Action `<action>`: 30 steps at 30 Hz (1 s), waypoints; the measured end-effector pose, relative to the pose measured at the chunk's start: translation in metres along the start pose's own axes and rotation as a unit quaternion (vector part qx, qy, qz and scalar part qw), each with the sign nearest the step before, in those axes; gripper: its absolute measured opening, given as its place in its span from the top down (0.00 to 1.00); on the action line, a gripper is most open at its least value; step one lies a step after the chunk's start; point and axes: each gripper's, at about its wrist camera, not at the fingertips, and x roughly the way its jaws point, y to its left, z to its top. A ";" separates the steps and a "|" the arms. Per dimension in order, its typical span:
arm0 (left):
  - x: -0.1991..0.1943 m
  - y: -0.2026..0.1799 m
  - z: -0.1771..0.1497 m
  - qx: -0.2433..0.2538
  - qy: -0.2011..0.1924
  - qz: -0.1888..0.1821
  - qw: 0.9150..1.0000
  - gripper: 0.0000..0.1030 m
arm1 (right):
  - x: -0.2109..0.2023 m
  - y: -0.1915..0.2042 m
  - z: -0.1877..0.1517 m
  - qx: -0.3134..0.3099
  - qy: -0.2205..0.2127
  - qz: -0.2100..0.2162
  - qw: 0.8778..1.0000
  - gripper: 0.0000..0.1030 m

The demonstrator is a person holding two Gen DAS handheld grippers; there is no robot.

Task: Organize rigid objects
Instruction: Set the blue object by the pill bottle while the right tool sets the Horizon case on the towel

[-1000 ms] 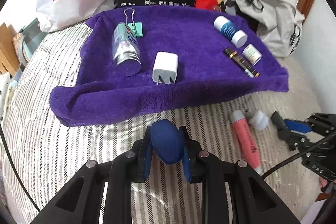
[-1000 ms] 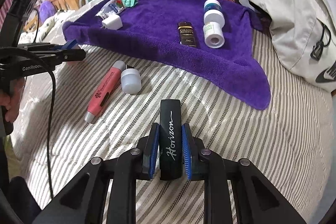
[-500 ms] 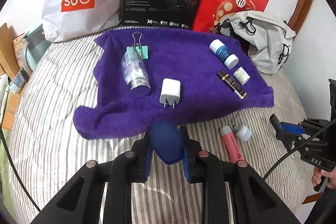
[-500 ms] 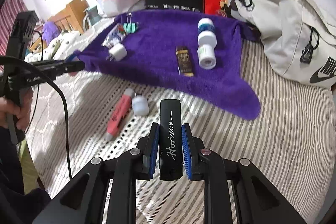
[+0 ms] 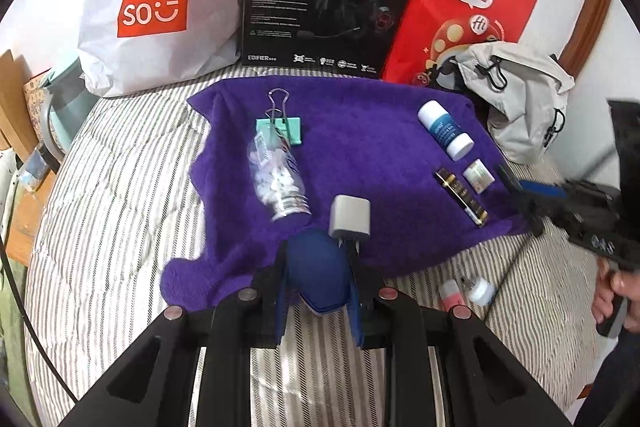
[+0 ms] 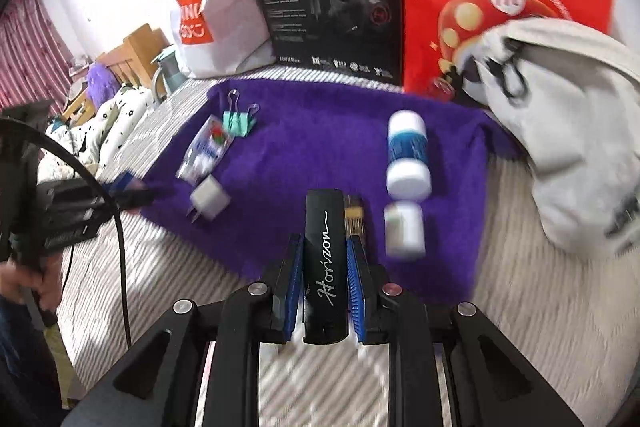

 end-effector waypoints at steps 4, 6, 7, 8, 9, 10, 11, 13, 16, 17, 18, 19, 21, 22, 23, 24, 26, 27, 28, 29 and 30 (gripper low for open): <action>0.004 0.007 0.003 -0.003 0.003 0.004 1.000 0.78 | 0.038 -0.005 0.029 0.000 0.009 0.000 1.000 0.79; 0.008 0.011 0.004 -0.006 0.005 0.006 1.000 0.78 | 0.058 -0.007 0.040 0.001 0.020 -0.002 1.000 0.79; 0.009 0.013 0.005 -0.007 0.006 0.005 1.000 0.78 | 0.068 -0.009 0.046 0.003 0.024 -0.002 1.000 0.79; 0.010 0.014 0.005 -0.008 0.007 0.005 1.000 0.78 | 0.075 -0.011 0.051 0.004 0.027 -0.005 1.000 0.79; 0.011 0.016 0.005 -0.009 0.008 0.004 1.000 0.78 | 0.081 -0.011 0.054 0.003 0.032 -0.008 0.999 0.79; 0.012 0.017 0.005 -0.010 0.010 0.004 1.000 0.78 | 0.086 -0.011 0.056 0.002 0.035 -0.013 0.999 0.79; 0.013 0.018 0.005 -0.011 0.010 0.004 1.000 0.78 | 0.091 -0.012 0.060 0.001 0.037 -0.021 0.999 0.79; 0.015 0.019 0.006 -0.010 0.011 0.003 1.000 0.78 | 0.098 -0.012 0.067 -0.001 0.043 -0.028 0.999 0.79; 0.017 0.020 0.006 -0.009 0.013 -0.001 1.000 0.78 | 0.112 -0.014 0.074 -0.005 0.058 -0.049 0.997 0.79; 0.018 0.020 0.006 -0.009 0.014 -0.001 1.000 0.78 | 0.114 -0.014 0.075 -0.006 0.059 -0.052 0.997 0.79; 0.018 0.019 0.007 -0.009 0.014 -0.002 1.000 0.78 | 0.115 -0.013 0.076 -0.008 0.057 -0.055 0.997 0.79; 0.019 0.019 0.007 -0.009 0.014 -0.003 1.000 0.78 | 0.116 -0.012 0.077 -0.011 0.059 -0.058 0.997 0.79; 0.019 0.020 0.008 -0.010 0.013 -0.005 1.000 0.78 | 0.117 -0.010 0.077 -0.018 0.061 -0.065 0.996 0.79; 0.019 0.021 0.008 -0.011 0.013 -0.004 1.000 0.78 | 0.117 -0.007 0.076 -0.027 0.062 -0.071 0.995 0.79; 0.019 0.022 0.009 -0.012 0.013 -0.004 1.000 0.78 | 0.117 -0.006 0.076 -0.032 0.063 -0.075 0.995 0.78; 0.019 0.022 0.009 -0.013 0.013 -0.004 1.000 0.78 | 0.117 -0.004 0.075 -0.038 0.062 -0.078 0.994 0.78; 0.018 0.023 0.010 -0.013 0.011 -0.004 1.000 0.78 | 0.118 -0.002 0.076 -0.042 0.065 -0.077 0.994 0.78; 0.017 0.023 0.010 -0.014 0.011 -0.005 1.000 0.78 | 0.117 -0.003 0.075 -0.040 0.069 -0.074 0.994 0.75; 0.017 0.024 0.011 -0.015 0.011 -0.004 1.000 0.78 | 0.115 -0.004 0.075 -0.038 0.074 -0.070 0.994 0.73; 0.016 0.025 0.011 -0.015 0.010 -0.004 1.000 0.78 | 0.113 -0.004 0.073 -0.038 0.077 -0.071 0.994 0.69; 0.015 0.025 0.011 -0.015 0.010 -0.005 1.000 0.78 | 0.109 -0.002 0.072 -0.040 0.073 -0.072 0.994 0.68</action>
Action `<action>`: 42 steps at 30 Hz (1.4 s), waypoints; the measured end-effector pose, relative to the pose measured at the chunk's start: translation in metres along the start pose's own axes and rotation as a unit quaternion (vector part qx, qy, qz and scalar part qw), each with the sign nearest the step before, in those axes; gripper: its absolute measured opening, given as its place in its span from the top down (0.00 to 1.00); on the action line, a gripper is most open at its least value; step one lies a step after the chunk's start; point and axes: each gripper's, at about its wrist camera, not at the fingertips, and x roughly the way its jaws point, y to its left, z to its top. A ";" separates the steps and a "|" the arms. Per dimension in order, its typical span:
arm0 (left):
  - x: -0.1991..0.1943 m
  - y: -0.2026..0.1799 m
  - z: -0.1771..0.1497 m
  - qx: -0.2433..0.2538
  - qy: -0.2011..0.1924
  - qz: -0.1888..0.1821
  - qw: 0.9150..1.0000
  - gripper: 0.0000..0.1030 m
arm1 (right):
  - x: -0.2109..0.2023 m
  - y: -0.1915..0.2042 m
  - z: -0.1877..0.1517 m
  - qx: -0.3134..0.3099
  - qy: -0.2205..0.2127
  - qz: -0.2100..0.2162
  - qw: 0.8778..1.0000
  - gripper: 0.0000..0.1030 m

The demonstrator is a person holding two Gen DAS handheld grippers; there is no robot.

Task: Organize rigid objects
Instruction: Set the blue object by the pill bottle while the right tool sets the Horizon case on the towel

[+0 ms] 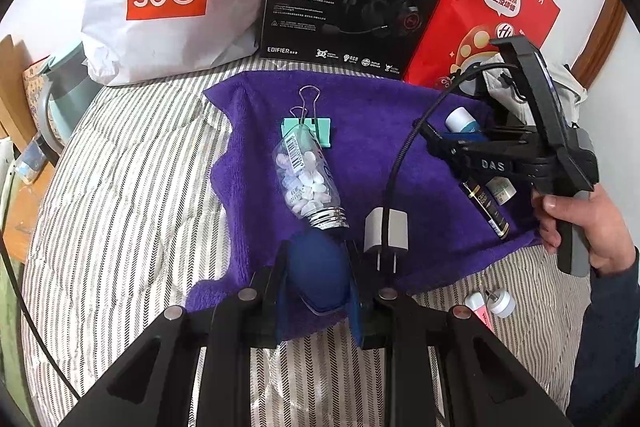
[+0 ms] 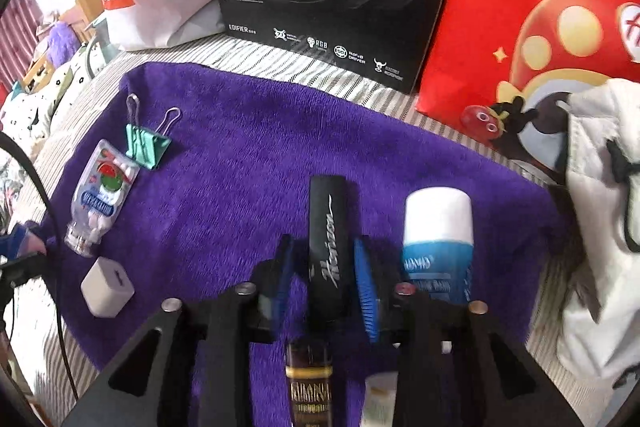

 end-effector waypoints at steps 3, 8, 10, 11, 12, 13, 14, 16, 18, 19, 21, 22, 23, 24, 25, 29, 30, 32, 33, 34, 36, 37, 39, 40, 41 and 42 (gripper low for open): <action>0.002 0.001 0.001 -0.003 0.001 -0.008 1.000 0.78 | -0.021 0.001 -0.011 -0.004 -0.018 0.009 1.000 0.62; 0.011 -0.002 0.003 0.007 0.011 0.002 1.000 0.78 | -0.061 0.010 -0.031 -0.026 -0.046 0.006 0.999 0.54; 0.015 -0.005 0.005 0.013 0.015 0.009 1.000 0.78 | -0.076 0.015 -0.038 -0.034 -0.062 0.007 0.997 0.52; 0.017 -0.005 0.006 0.016 0.018 0.013 1.000 0.78 | -0.083 0.015 -0.040 -0.034 -0.067 0.009 0.997 0.51; 0.019 -0.006 0.007 0.019 0.021 0.018 0.999 0.78 | -0.089 0.015 -0.043 -0.033 -0.072 0.010 0.997 0.51; 0.022 -0.007 0.008 0.022 0.023 0.022 0.999 0.78 | -0.094 0.014 -0.045 -0.031 -0.076 0.011 0.997 0.51; 0.025 -0.007 0.008 0.024 0.027 0.026 0.999 0.78 | -0.099 0.014 -0.048 -0.029 -0.082 0.013 0.996 0.51; 0.032 -0.007 0.008 0.024 0.034 0.028 0.999 0.78 | -0.107 0.013 -0.053 -0.028 -0.087 0.017 0.996 0.51; 0.037 -0.006 0.007 0.022 0.039 0.033 0.998 0.78 | -0.111 0.015 -0.055 -0.029 -0.090 0.016 0.995 0.51; 0.039 -0.006 0.007 0.023 0.040 0.036 0.998 0.78 | -0.111 0.015 -0.057 -0.030 -0.090 0.016 0.995 0.50; 0.043 -0.006 0.007 0.024 0.042 0.039 0.998 0.78 | -0.112 0.015 -0.061 -0.031 -0.088 0.018 0.995 0.50; 0.045 -0.006 0.007 0.027 0.043 0.041 0.998 0.78 | -0.112 0.015 -0.062 -0.031 -0.087 0.019 0.996 0.50; 0.046 -0.007 0.007 0.030 0.044 0.041 0.998 0.78 | -0.113 0.015 -0.064 -0.030 -0.086 0.019 0.996 0.50; 0.047 -0.008 0.008 0.032 0.047 0.042 0.998 0.78 | -0.112 0.015 -0.066 -0.029 -0.085 0.019 0.996 0.50; 0.048 -0.008 0.008 0.033 0.047 0.043 0.997 0.78 | -0.112 0.014 -0.067 -0.027 -0.084 0.020 0.996 0.50; 0.049 -0.009 0.009 0.042 0.053 0.048 0.997 0.78 | -0.110 0.013 -0.072 -0.020 -0.080 0.026 0.996 0.50; 0.049 -0.010 0.009 0.043 0.055 0.050 0.996 0.78 | -0.110 0.013 -0.073 -0.019 -0.079 0.025 0.996 0.50; 0.050 -0.012 0.010 0.048 0.059 0.054 0.996 0.77 | -0.111 0.011 -0.076 -0.017 -0.078 0.024 0.997 0.50; 0.050 -0.012 0.010 0.049 0.061 0.056 0.995 0.78 | -0.112 0.010 -0.077 -0.016 -0.077 0.023 0.997 0.50; 0.051 -0.012 0.011 0.049 0.063 0.057 0.995 0.77 | -0.114 0.009 -0.079 -0.015 -0.079 0.021 0.997 0.50; 0.051 -0.012 0.011 0.049 0.067 0.057 0.995 0.77 | -0.119 0.006 -0.084 -0.009 -0.081 0.019 0.996 0.50; 0.051 -0.012 0.012 0.050 0.068 0.059 0.995 0.76 | -0.122 0.004 -0.086 -0.005 -0.083 0.018 0.996 0.50; 0.051 -0.012 0.012 0.051 0.071 0.060 0.994 0.75 | -0.128 0.000 -0.093 0.002 -0.087 0.015 0.996 0.47; 0.051 -0.012 0.013 0.051 0.073 0.061 0.994 0.73 | -0.131 -0.002 -0.096 0.006 -0.088 0.013 0.996 0.46; 0.051 -0.012 0.013 0.052 0.075 0.062 0.994 0.72 | -0.134 -0.004 -0.100 0.010 -0.090 0.010 0.996 0.45; 0.049 -0.013 0.013 0.056 0.076 0.066 0.993 0.70 | -0.136 -0.006 -0.103 0.014 -0.091 0.009 0.996 0.44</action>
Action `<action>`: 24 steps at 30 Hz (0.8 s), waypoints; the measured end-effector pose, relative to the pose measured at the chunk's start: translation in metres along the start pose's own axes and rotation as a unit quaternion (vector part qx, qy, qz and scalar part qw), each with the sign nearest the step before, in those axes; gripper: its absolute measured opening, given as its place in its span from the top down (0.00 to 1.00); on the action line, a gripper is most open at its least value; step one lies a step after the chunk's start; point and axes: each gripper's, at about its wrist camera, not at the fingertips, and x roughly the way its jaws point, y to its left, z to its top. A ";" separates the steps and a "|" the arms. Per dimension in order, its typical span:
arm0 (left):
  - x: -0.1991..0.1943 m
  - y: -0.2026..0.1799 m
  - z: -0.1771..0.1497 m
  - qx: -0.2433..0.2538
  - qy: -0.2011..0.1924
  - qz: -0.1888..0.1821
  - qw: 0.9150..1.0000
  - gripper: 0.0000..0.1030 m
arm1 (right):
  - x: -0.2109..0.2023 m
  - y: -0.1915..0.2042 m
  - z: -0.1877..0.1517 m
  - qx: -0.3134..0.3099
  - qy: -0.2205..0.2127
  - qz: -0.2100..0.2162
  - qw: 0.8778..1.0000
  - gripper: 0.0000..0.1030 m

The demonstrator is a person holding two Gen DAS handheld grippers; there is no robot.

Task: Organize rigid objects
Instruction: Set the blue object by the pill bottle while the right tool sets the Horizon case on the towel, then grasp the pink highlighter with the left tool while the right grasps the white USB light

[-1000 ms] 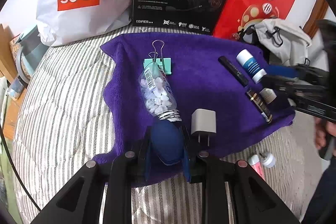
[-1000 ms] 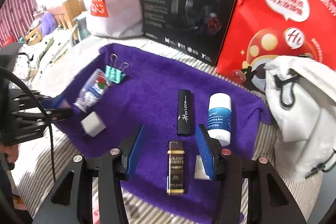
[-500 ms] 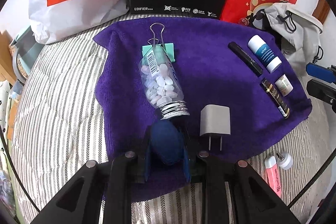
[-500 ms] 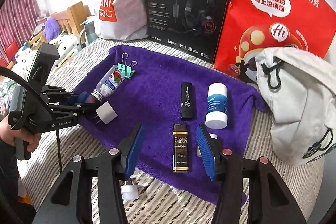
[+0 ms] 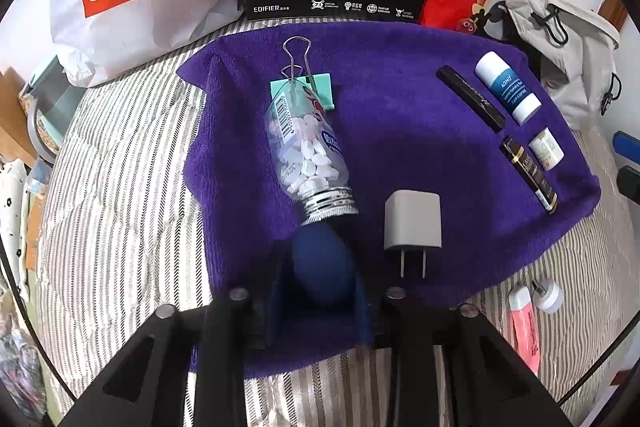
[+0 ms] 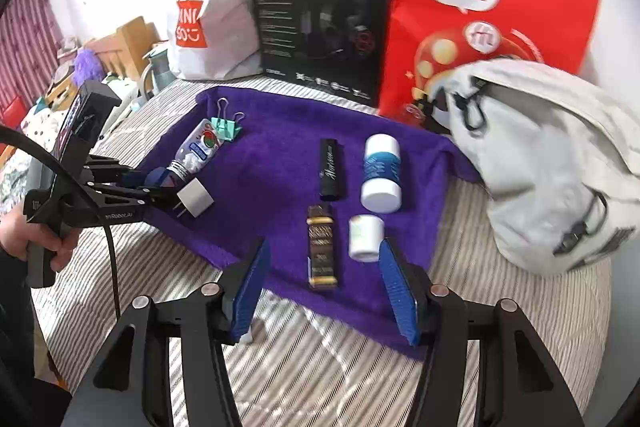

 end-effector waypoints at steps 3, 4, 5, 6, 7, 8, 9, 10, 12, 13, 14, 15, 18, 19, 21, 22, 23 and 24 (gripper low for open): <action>-0.007 -0.001 -0.003 0.008 -0.006 0.016 1.000 0.62 | -0.008 -0.005 -0.010 0.014 -0.003 -0.003 1.000 0.44; -0.010 -0.002 -0.004 0.008 -0.007 0.015 1.000 0.62 | -0.011 -0.006 -0.014 0.020 -0.003 -0.003 1.000 0.44; -0.014 -0.001 -0.006 0.006 -0.010 0.016 1.000 0.61 | -0.013 -0.008 -0.019 0.025 -0.002 -0.002 1.000 0.43; -0.018 -0.001 -0.007 0.003 -0.012 0.018 1.000 0.53 | -0.014 -0.008 -0.023 0.029 -0.001 -0.002 1.000 0.43; -0.024 -0.001 -0.009 0.000 -0.018 0.019 1.000 0.47 | -0.016 -0.009 -0.028 0.033 0.000 -0.003 0.999 0.43; -0.030 -0.003 -0.012 0.000 -0.024 0.015 1.000 0.43 | -0.018 -0.011 -0.035 0.039 0.002 -0.005 0.999 0.43; -0.037 -0.005 -0.016 0.001 -0.030 0.015 0.999 0.37 | -0.020 -0.012 -0.039 0.044 0.003 -0.005 0.999 0.43; -0.044 -0.009 -0.020 0.002 -0.039 0.018 0.999 0.31 | -0.021 -0.013 -0.044 0.051 0.004 -0.004 0.999 0.43; -0.056 -0.017 -0.029 0.003 -0.050 0.017 0.999 0.31 | -0.023 -0.016 -0.054 0.064 0.005 -0.003 0.998 0.42; -0.062 -0.023 -0.035 0.003 -0.054 0.011 0.998 0.31 | -0.025 -0.018 -0.060 0.074 0.005 -0.002 0.997 0.42; -0.065 -0.028 -0.040 0.000 -0.057 0.006 0.998 0.31 | -0.026 -0.020 -0.065 0.083 0.006 -0.001 0.997 0.42; -0.067 -0.036 -0.046 -0.004 -0.058 -0.003 0.998 0.31 | -0.027 -0.022 -0.072 0.095 0.007 0.001 0.995 0.42; -0.065 -0.060 -0.061 -0.006 -0.055 -0.022 0.998 0.31 | -0.029 -0.027 -0.089 0.116 0.016 0.010 0.993 0.42; -0.063 -0.067 -0.065 -0.003 -0.054 -0.027 0.998 0.31 | -0.030 -0.027 -0.094 0.120 0.019 0.011 0.993 0.42; -0.056 -0.084 -0.074 0.004 -0.049 -0.045 0.998 0.31 | -0.032 -0.027 -0.103 0.124 0.025 0.010 0.992 0.42; -0.054 -0.090 -0.077 0.005 -0.050 -0.052 0.997 0.31 | -0.033 -0.027 -0.107 0.126 0.027 0.012 0.992 0.42; -0.051 -0.095 -0.079 0.005 -0.051 -0.059 0.997 0.31 | -0.033 -0.027 -0.111 0.128 0.030 0.014 0.991 0.42; -0.047 -0.102 -0.081 0.005 -0.046 -0.063 0.997 0.31 | -0.033 -0.027 -0.114 0.129 0.032 0.014 0.991 0.42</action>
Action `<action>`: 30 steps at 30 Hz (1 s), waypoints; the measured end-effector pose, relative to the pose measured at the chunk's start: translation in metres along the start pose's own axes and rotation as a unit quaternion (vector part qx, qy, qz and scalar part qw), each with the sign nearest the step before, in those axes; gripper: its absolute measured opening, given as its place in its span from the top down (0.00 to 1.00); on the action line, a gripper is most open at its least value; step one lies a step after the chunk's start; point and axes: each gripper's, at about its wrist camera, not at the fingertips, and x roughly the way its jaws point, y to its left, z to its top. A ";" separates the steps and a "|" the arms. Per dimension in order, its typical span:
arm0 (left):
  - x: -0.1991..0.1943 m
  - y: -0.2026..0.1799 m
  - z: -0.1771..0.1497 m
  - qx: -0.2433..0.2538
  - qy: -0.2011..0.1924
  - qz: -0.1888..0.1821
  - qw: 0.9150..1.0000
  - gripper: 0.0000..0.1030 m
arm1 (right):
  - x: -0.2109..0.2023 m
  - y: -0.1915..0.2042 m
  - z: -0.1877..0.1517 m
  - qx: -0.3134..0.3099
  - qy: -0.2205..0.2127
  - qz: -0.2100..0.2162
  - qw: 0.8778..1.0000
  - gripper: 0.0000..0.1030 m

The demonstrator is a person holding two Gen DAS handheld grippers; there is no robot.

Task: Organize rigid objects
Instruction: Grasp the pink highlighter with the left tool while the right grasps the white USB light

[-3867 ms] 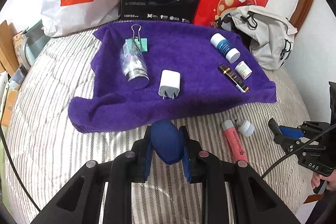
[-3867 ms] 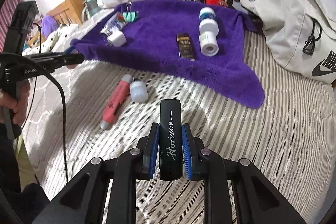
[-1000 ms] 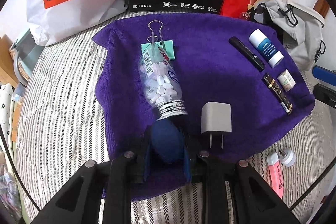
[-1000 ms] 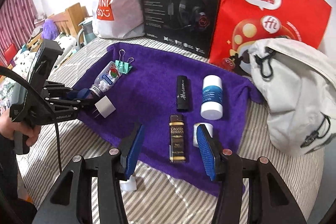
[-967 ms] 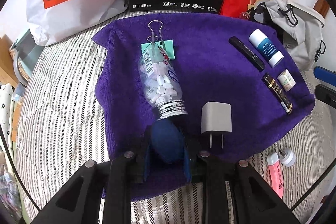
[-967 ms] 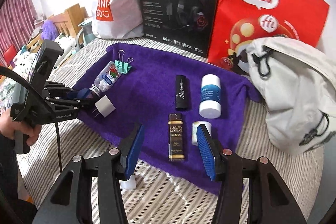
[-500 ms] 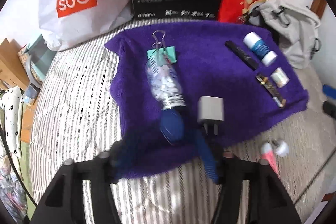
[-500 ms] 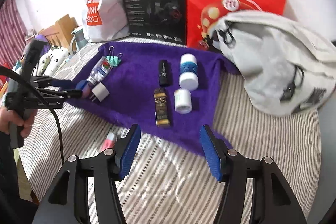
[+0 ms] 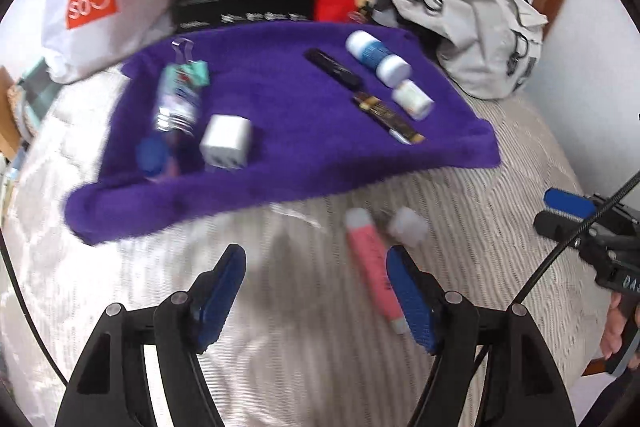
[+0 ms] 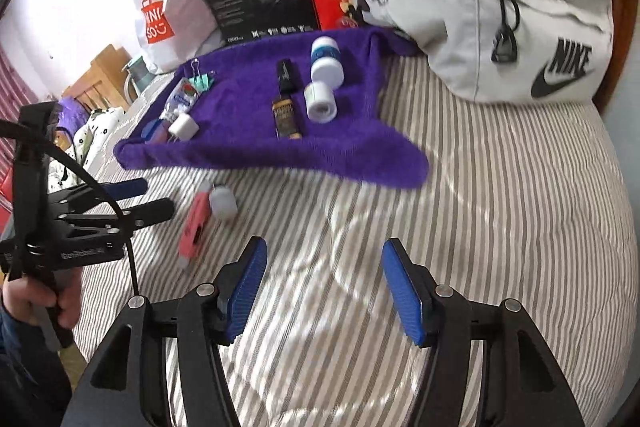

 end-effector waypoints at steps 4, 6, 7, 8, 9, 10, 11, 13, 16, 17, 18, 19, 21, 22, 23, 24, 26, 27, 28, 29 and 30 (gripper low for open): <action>0.014 -0.016 -0.003 0.012 0.013 0.006 1.000 0.31 | 0.002 -0.001 -0.012 0.000 0.012 -0.009 1.000 0.42; 0.018 -0.020 -0.006 0.019 0.018 0.014 1.000 0.31 | 0.004 -0.004 -0.016 0.006 0.016 -0.006 1.000 0.42; 0.021 -0.022 -0.007 0.021 0.020 0.024 0.999 0.31 | 0.005 -0.004 -0.017 0.007 0.017 -0.005 1.000 0.42; 0.023 -0.022 -0.007 0.020 0.020 0.030 0.999 0.31 | 0.006 -0.004 -0.019 0.007 0.019 -0.008 1.000 0.42; 0.025 -0.023 -0.009 0.018 0.019 0.032 0.999 0.33 | 0.006 -0.004 -0.019 0.006 0.021 -0.010 1.000 0.42; 0.026 -0.023 -0.010 0.017 0.011 0.038 0.999 0.38 | 0.007 -0.004 -0.020 0.005 0.022 -0.009 1.000 0.42; 0.025 -0.023 -0.012 0.018 0.000 0.049 0.999 0.41 | 0.007 -0.004 -0.020 0.004 0.022 -0.006 1.000 0.42; 0.025 -0.026 -0.012 0.025 -0.007 0.065 0.998 0.51 | 0.008 -0.004 -0.021 0.002 0.024 -0.005 1.000 0.42; 0.023 -0.023 -0.012 0.025 -0.006 0.063 0.998 0.63 | 0.008 -0.005 -0.021 0.002 0.025 -0.008 1.000 0.42; 0.022 -0.022 -0.012 0.025 -0.007 0.063 0.998 0.67 | 0.008 -0.006 -0.021 0.003 0.025 -0.007 1.000 0.42; 0.021 -0.021 -0.012 0.024 -0.008 0.063 0.998 0.68 | 0.008 -0.006 -0.021 0.003 0.024 -0.008 1.000 0.42; 0.022 -0.021 -0.012 0.026 -0.008 0.063 0.998 0.68 | 0.009 -0.007 -0.021 0.004 0.024 -0.009 1.000 0.42; 0.023 -0.022 -0.012 0.031 -0.009 0.064 0.997 0.68 | 0.011 -0.008 -0.021 0.004 0.028 -0.011 1.000 0.42; 0.023 -0.023 -0.011 0.035 -0.009 0.064 0.997 0.69 | 0.012 -0.008 -0.021 0.003 0.030 -0.012 0.999 0.42; 0.024 -0.023 -0.011 0.037 -0.009 0.062 0.997 0.69 | 0.013 -0.008 -0.022 0.002 0.032 -0.013 0.999 0.42; 0.024 -0.024 -0.010 0.040 -0.012 0.059 0.997 0.69 | 0.014 -0.008 -0.022 0.002 0.034 -0.014 0.999 0.42; 0.025 -0.025 -0.010 0.049 -0.015 0.054 0.997 0.70 | 0.014 -0.009 -0.022 0.003 0.036 -0.016 0.999 0.42; 0.025 -0.025 -0.011 0.052 -0.015 0.051 0.997 0.73 | 0.014 -0.009 -0.022 0.003 0.037 -0.017 0.999 0.42; 0.025 -0.026 -0.011 0.056 -0.015 0.046 0.997 0.80 | 0.014 -0.009 -0.022 0.003 0.037 -0.018 0.999 0.42; 0.024 -0.027 -0.011 0.061 -0.013 0.042 0.997 0.83 | 0.014 -0.008 -0.021 0.003 0.038 -0.018 0.999 0.42; 0.024 -0.029 -0.012 0.071 -0.011 0.042 0.997 0.84 | 0.014 -0.007 -0.021 0.003 0.038 -0.019 0.999 0.42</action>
